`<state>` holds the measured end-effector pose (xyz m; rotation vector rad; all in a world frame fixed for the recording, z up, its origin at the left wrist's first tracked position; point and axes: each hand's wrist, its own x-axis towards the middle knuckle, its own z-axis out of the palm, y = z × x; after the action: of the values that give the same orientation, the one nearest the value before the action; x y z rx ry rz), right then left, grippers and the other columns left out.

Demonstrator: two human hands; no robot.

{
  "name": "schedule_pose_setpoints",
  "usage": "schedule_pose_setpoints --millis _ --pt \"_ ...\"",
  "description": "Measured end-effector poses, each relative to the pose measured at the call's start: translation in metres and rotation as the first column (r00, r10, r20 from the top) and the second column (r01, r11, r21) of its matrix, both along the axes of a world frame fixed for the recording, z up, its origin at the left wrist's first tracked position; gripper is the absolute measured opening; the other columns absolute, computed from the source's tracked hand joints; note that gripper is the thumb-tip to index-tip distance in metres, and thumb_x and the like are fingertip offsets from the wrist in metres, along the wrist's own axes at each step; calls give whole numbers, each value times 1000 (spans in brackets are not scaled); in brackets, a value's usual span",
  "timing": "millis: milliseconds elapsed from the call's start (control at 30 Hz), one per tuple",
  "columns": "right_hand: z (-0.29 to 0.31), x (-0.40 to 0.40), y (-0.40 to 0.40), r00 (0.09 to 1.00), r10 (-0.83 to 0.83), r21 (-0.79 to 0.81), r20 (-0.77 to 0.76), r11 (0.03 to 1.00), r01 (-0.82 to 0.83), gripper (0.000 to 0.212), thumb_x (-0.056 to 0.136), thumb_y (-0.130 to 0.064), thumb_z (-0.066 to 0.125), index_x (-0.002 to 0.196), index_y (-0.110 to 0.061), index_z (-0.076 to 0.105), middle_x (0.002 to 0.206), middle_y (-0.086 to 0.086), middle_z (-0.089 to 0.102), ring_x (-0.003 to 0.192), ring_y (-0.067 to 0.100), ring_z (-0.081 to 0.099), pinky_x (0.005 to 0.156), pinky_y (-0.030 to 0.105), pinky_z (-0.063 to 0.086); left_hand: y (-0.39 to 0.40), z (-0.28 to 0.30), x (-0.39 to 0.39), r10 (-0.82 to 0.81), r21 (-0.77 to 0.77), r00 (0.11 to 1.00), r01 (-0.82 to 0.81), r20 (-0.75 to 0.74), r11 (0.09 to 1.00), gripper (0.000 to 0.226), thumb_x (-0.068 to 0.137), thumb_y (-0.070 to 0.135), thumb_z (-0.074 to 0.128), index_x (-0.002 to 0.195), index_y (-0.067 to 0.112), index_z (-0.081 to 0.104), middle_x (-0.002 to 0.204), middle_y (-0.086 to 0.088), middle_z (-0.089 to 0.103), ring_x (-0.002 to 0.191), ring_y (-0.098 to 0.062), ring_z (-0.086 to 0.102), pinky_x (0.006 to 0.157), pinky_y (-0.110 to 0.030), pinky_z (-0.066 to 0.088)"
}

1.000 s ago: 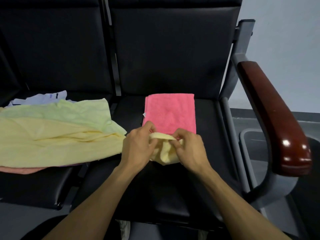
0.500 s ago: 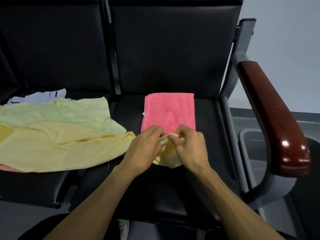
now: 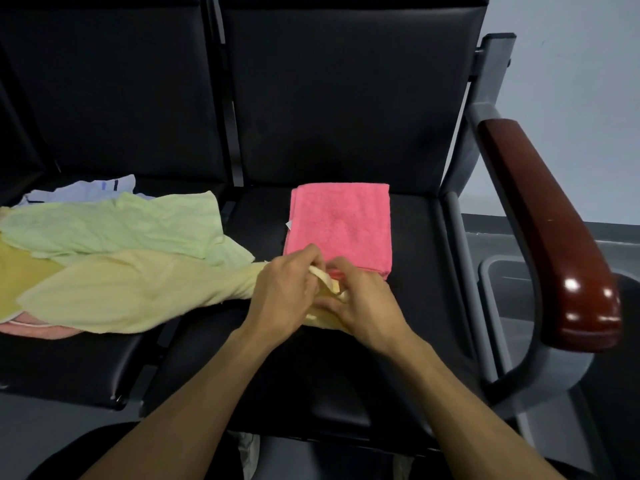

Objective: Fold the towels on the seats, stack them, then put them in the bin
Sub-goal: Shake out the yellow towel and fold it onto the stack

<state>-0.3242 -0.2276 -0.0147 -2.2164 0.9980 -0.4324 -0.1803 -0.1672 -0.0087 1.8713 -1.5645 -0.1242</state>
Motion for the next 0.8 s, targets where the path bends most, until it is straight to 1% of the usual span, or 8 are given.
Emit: schedule_pose_setpoints --millis 67,233,333,433,533,600,700,800 --pt "3 2 -3 990 -112 -28 84 993 115 4 93 -28 64 88 -27 64 71 -6 66 66 11 61 64 40 53 0 -1 3 18 3 999 -18 42 1000 20 79 -3 57 82 17 55 63 9 51 58 -20 51 52 -40 42" --pt "18 -3 -3 809 -470 31 354 870 492 19 90 -15 61 71 -21 59 59 -6 57 57 8 53 53 22 39 1 -2 20 230 27 965 -235 126 972 24 76 -6 57 83 18 55 67 9 51 63 -23 53 52 -32 32" --pt "13 -8 -7 921 -357 22 157 933 358 11 94 -30 64 103 -26 60 68 -8 60 65 7 60 62 30 48 -1 -1 25 213 31 975 -216 65 976 29 77 -10 56 84 18 56 64 6 55 61 -23 55 51 -37 41" --pt "4 -4 -3 997 -78 29 27 997 78 57 88 -47 70 137 -34 44 68 -7 62 63 7 61 66 30 53 0 -1 14 49 38 998 -50 32 998 29 77 -9 60 86 19 56 64 7 54 58 -17 53 51 -37 44" --pt "0 2 0 994 -71 -51 80 996 75 14 95 -43 62 101 -31 65 72 -8 68 66 7 63 67 37 55 0 -3 6 7 43 1000 -8 22 999 29 75 -5 64 86 20 55 68 10 55 62 -15 53 54 -35 43" --pt "3 0 -5 947 -249 -92 204 958 272 20 99 -35 56 82 -25 63 66 -8 65 60 6 60 59 34 52 -1 -3 12 106 58 992 -110 63 992 27 77 -2 65 86 21 53 72 10 55 65 -18 54 56 -35 41" --pt "14 -10 -11 834 -462 -72 302 861 504 22 101 -29 52 84 -20 60 66 -9 61 60 7 58 55 27 40 -2 -1 24 228 19 970 -231 78 973 29 78 -5 63 87 21 56 71 9 58 63 -18 55 52 -34 39" --pt "11 -14 -12 918 -352 -7 182 933 359 16 97 -39 58 105 -26 58 70 -7 65 66 9 63 60 32 48 0 2 20 129 6 992 -129 -1 992 31 78 -7 66 94 19 57 74 4 63 66 -20 60 57 -42 50"
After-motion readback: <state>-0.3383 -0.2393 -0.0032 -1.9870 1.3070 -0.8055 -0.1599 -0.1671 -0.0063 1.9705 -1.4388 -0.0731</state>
